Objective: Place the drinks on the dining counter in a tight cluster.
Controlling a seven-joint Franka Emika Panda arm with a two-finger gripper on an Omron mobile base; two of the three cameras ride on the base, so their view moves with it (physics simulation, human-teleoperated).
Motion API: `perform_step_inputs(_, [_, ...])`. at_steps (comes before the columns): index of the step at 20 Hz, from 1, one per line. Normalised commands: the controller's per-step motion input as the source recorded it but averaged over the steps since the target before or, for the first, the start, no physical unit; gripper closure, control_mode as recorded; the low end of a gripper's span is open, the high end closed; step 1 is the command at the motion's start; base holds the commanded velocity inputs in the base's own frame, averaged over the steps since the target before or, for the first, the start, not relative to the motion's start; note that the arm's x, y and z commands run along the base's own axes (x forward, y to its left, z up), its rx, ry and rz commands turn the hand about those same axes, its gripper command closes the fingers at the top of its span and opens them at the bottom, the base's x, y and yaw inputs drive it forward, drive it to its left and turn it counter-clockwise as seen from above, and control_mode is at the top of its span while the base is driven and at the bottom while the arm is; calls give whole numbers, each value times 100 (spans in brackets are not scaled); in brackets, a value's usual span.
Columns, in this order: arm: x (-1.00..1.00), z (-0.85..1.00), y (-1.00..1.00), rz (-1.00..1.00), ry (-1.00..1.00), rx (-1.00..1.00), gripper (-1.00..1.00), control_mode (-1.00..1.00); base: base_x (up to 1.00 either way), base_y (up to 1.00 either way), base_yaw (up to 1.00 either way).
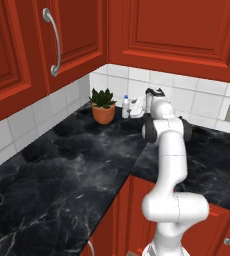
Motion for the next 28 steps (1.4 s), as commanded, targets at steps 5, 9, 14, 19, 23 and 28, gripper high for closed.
perform_step_inputs(5, [25, -7, -5, 2, 0, 0, -100, -100, 0, 0, 0])
perform_step_inputs(9, [25, -4, -4, 1, 0, 0, -100, -100, 0, 0, 0])
perform_step_inputs(14, [20, -8, -1, 1, 0, 0, -100, -100, 0, 0, 0])
perform_step_inputs(19, [19, -8, 0, 0, 0, 0, -100, -100, 0, 0, 0])
perform_step_inputs(23, [13, -4, 0, 0, 0, 0, -100, -100, 0, 0, 0])
perform_step_inputs(28, [10, -1, 0, 1, 0, 0, -100, -100, 0, 0, 0])
